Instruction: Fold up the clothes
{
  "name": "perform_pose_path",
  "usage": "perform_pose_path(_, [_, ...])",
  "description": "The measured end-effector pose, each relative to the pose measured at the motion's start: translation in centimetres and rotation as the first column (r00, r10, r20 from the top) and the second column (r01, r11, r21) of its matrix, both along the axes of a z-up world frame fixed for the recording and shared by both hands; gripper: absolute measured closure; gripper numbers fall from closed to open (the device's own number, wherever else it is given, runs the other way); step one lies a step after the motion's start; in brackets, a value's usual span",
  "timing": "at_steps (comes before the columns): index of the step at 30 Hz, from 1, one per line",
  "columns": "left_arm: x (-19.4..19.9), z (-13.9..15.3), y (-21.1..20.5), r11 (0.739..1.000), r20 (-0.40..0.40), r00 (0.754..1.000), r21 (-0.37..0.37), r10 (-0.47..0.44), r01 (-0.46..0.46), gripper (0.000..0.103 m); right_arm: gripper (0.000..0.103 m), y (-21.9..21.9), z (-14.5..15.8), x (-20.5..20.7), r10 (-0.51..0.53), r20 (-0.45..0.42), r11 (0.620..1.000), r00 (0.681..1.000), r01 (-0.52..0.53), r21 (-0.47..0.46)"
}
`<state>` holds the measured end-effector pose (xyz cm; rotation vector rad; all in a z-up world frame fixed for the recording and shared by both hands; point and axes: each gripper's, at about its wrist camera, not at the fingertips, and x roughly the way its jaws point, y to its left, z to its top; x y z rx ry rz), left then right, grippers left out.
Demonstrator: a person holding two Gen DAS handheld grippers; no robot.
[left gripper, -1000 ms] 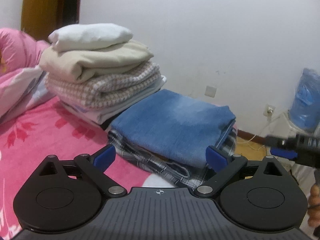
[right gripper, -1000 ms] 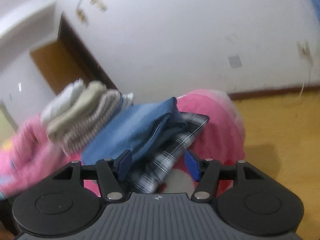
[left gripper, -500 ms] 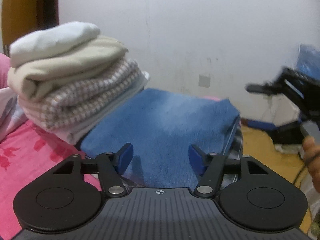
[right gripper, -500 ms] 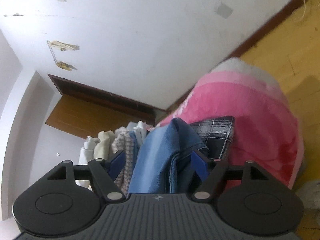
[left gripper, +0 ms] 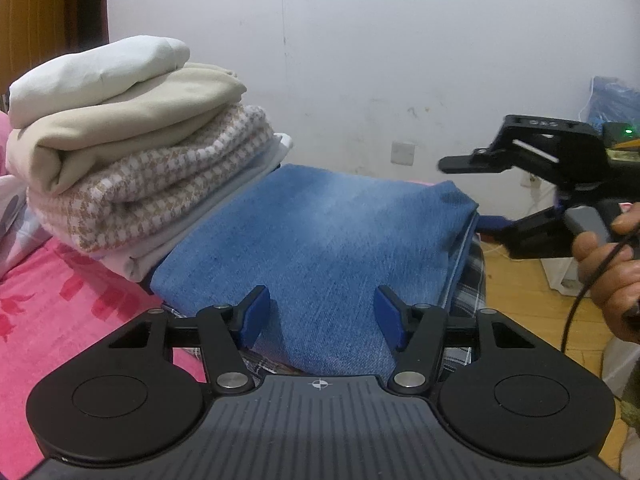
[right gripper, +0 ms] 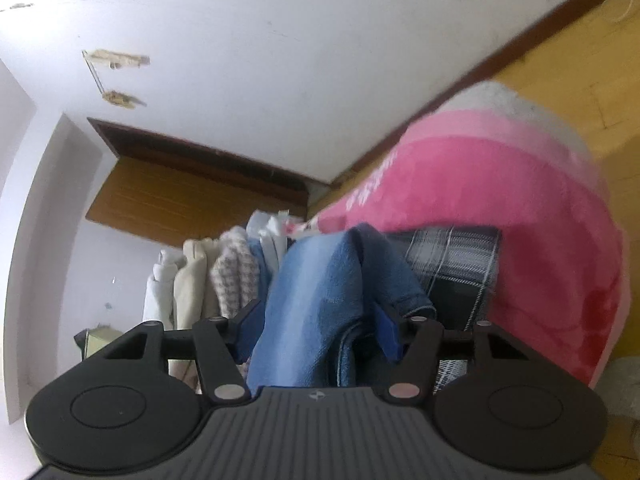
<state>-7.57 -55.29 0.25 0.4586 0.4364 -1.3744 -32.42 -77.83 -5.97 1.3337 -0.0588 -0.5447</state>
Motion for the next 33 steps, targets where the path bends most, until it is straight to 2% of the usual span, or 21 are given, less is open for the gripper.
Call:
perform_pose_path(2, [-0.1,0.0,0.0,1.000,0.000,1.000,-0.001,0.001,-0.001,0.044,0.044,-0.2,0.1,0.5,0.022,-0.002,1.000,1.000,-0.022,-0.006])
perform_pose_path(4, [-0.3,0.0,-0.1,1.000,-0.001,1.000,-0.003,0.006,-0.006,0.044,0.060,-0.3,-0.2,0.9,0.027,-0.012,1.000,1.000,-0.027,0.000])
perform_pose_path(5, [-0.3,-0.1,-0.1,1.000,-0.003,1.000,-0.004,0.007,-0.008,0.044,0.080,-0.4,-0.6,0.9,0.027,0.011,0.999,1.000,-0.027,0.017])
perform_pose_path(8, [-0.2,-0.1,0.0,1.000,-0.010,1.000,-0.004,0.008,-0.008,0.044,0.088,-0.5,-2.6,0.2,0.018,0.182,0.993,0.983,-0.038,0.111])
perform_pose_path(11, [-0.3,-0.2,0.0,1.000,-0.014,1.000,-0.003,0.003,-0.003,0.044,0.090,0.2,-5.3,0.1,-0.032,0.323,0.982,0.946,-0.031,0.187])
perform_pose_path(13, [-0.3,-0.3,0.0,1.000,-0.018,1.000,-0.004,0.000,0.000,0.044,0.090,0.8,-7.3,0.1,-0.074,0.408,0.971,0.910,-0.027,0.236])
perform_pose_path(16, [-0.5,-0.4,-0.1,1.000,-0.020,1.000,-0.004,-0.011,0.011,0.043,0.093,1.7,-10.2,0.2,-0.142,0.524,0.951,0.840,-0.031,0.308])
perform_pose_path(19, [-1.0,-0.5,-0.2,1.000,-0.001,1.000,0.003,-0.030,0.030,0.042,0.095,2.6,-13.2,0.2,-0.217,0.622,0.925,0.752,-0.045,0.377])
perform_pose_path(21, [-1.0,-0.5,-0.2,0.999,0.010,0.999,0.003,-0.036,0.036,0.042,0.090,3.2,-15.1,0.3,-0.268,0.677,0.906,0.685,-0.061,0.420])
perform_pose_path(22, [-0.9,-0.5,-0.1,0.999,0.006,0.999,0.002,-0.036,0.036,0.042,0.089,3.5,-15.2,-0.2,-0.281,0.673,0.905,0.684,-0.045,0.423])
perform_pose_path(24, [-0.6,-0.6,-0.1,0.999,-0.007,0.999,0.001,-0.032,0.032,0.042,0.076,3.8,-13.0,-2.2,-0.279,0.589,0.924,0.759,0.044,0.381])
perform_pose_path(26, [-0.3,-0.6,0.0,0.999,-0.015,0.999,-0.002,-0.032,0.032,0.042,0.067,4.5,-10.9,-4.2,-0.316,0.502,0.930,0.805,0.158,0.332])
perform_pose_path(29, [-0.1,-0.7,0.2,0.999,-0.025,0.999,-0.007,-0.033,0.032,0.042,0.067,5.0,-7.4,-5.8,-0.366,0.415,0.930,0.833,0.308,0.201])
perform_pose_path(33, [0.1,-0.7,0.6,0.999,-0.032,0.999,-0.010,-0.037,0.037,0.041,0.073,2.9,-4.0,-3.2,-0.251,0.379,0.967,0.891,0.252,0.047])
